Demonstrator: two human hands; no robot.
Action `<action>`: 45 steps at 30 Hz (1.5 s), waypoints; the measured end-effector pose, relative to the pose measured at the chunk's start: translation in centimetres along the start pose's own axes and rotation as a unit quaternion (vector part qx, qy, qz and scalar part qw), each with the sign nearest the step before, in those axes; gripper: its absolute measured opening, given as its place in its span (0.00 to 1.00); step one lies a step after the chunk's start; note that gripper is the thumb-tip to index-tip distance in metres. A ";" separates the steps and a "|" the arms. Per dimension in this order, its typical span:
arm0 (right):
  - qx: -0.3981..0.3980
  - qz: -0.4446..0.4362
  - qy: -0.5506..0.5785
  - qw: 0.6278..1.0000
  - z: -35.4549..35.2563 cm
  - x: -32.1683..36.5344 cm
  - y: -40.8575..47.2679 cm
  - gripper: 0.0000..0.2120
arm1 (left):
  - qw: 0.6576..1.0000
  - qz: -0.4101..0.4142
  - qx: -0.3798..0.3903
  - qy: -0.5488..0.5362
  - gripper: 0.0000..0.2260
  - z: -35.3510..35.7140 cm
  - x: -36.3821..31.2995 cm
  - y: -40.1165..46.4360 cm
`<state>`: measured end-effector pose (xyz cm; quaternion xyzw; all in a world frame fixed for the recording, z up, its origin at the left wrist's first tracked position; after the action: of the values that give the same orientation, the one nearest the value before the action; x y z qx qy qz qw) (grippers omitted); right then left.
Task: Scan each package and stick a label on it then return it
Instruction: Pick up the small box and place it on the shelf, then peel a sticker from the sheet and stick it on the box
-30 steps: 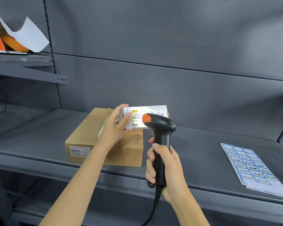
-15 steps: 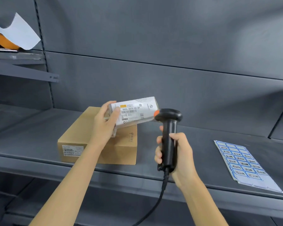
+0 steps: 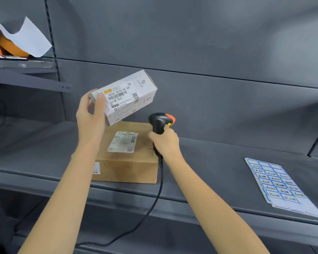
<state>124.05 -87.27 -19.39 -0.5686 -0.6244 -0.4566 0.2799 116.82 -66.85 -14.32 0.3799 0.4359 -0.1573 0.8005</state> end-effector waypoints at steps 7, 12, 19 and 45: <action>-0.054 0.168 -0.160 0.971 -4.3 -8.2 -0.2 0.27 | 1.000 0.000 0.030 0.005 0.11 0.3 0.1 -1.4; -0.044 0.186 -0.195 0.962 -5.1 -10.7 -1.3 0.31 | 0.998 -0.020 0.062 0.011 0.07 1.5 0.7 -2.8; -0.031 0.142 -0.234 0.961 -6.3 -10.5 -2.1 0.32 | 0.995 -0.039 0.090 0.008 0.04 4.6 0.9 -5.9; -0.107 0.217 -0.091 0.966 -26.4 -18.9 -4.8 0.31 | 0.886 -0.148 0.346 0.272 0.08 21.1 9.2 -20.1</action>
<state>118.69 -119.05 -25.77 -0.7564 -0.4561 -0.3953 0.2522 122.56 -95.16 -24.30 0.5917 0.6057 -0.3048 0.4360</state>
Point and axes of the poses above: each hand's wrist, its own y-axis towards the middle knuckle, its own z-axis out of the palm, x = y × z, the point moved 6 cm from there along y, towards the middle knuckle, and after that the axes turned 6 degrees about -x, right-handed, at the moved point
